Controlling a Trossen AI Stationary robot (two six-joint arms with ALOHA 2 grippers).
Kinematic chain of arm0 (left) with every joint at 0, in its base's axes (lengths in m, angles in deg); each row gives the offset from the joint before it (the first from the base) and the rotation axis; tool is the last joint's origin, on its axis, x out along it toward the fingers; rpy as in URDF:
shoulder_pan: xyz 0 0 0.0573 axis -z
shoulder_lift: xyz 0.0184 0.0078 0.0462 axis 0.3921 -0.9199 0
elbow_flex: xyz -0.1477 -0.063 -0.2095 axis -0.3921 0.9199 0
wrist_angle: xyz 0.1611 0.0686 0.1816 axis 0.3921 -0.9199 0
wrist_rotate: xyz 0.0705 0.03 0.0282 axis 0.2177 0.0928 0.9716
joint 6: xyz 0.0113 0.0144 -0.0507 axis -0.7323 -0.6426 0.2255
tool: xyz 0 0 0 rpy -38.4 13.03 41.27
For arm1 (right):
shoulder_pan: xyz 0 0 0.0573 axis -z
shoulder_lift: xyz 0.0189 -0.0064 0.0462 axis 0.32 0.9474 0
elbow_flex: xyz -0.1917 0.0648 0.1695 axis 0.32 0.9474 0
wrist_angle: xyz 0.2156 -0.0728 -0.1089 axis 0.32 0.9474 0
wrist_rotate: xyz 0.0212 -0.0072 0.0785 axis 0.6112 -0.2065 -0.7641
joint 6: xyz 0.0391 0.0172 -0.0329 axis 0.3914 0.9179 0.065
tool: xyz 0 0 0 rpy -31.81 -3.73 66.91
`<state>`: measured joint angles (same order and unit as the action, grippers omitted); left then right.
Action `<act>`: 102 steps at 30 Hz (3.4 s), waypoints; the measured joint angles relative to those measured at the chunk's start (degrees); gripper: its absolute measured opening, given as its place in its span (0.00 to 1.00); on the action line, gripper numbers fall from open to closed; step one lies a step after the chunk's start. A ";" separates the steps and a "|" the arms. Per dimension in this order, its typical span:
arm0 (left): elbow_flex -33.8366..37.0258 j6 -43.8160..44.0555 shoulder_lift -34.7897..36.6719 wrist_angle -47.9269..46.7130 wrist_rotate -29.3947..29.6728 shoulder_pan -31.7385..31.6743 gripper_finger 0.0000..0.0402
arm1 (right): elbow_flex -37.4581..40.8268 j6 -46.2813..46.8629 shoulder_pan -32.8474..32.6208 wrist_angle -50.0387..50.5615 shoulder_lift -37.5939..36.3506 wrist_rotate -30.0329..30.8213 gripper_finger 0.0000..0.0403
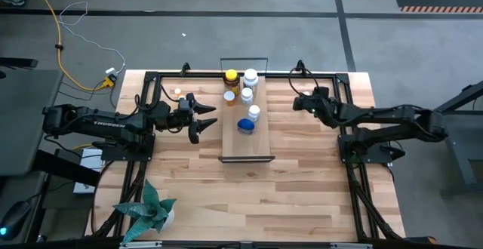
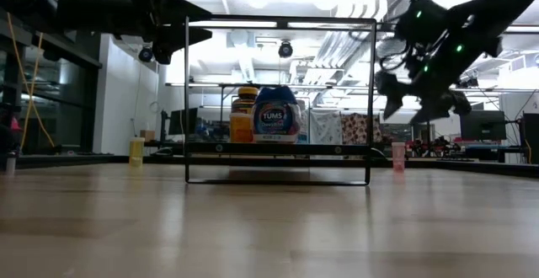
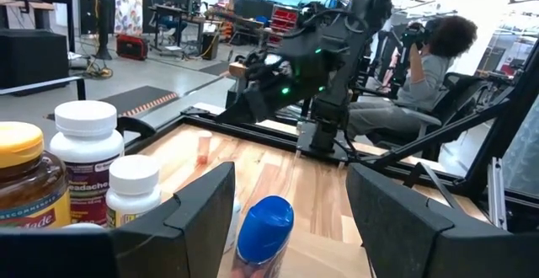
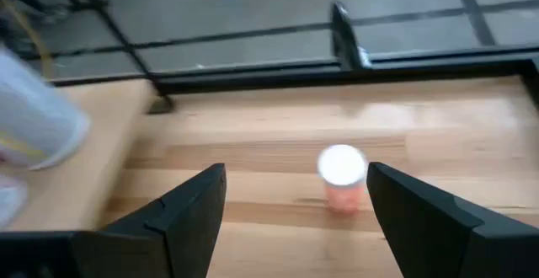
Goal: Pick and place medicine bottles onto shelf by color
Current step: Put the pink medicine bottle on the shelf
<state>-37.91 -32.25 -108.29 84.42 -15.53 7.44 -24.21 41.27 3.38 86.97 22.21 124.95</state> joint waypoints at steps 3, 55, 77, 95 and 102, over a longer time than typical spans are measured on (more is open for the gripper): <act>0.00 -0.09 0.01 -0.01 0.02 0.00 0.54 | 0.00 0.56 2.84 0.02 3.39 -1.24 0.69; 0.00 -0.09 0.01 -0.03 0.02 0.00 0.54 | -0.24 -1.53 6.88 -9.40 14.83 -2.01 0.69; 0.00 -0.08 0.00 -0.03 0.19 0.00 0.54 | -0.24 -4.56 9.13 -8.94 14.83 -4.63 0.63; 0.00 -0.09 0.00 -0.05 0.24 -0.02 0.54 | -0.24 -4.55 9.49 -8.96 14.83 -4.45 0.39; 0.00 -0.09 0.01 -0.04 0.24 0.00 0.54 | -0.24 -4.56 9.49 -8.98 14.83 -3.87 0.34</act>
<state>-37.91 -32.33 -108.28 84.38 -15.28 7.44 -24.46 36.71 12.86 77.98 37.04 121.08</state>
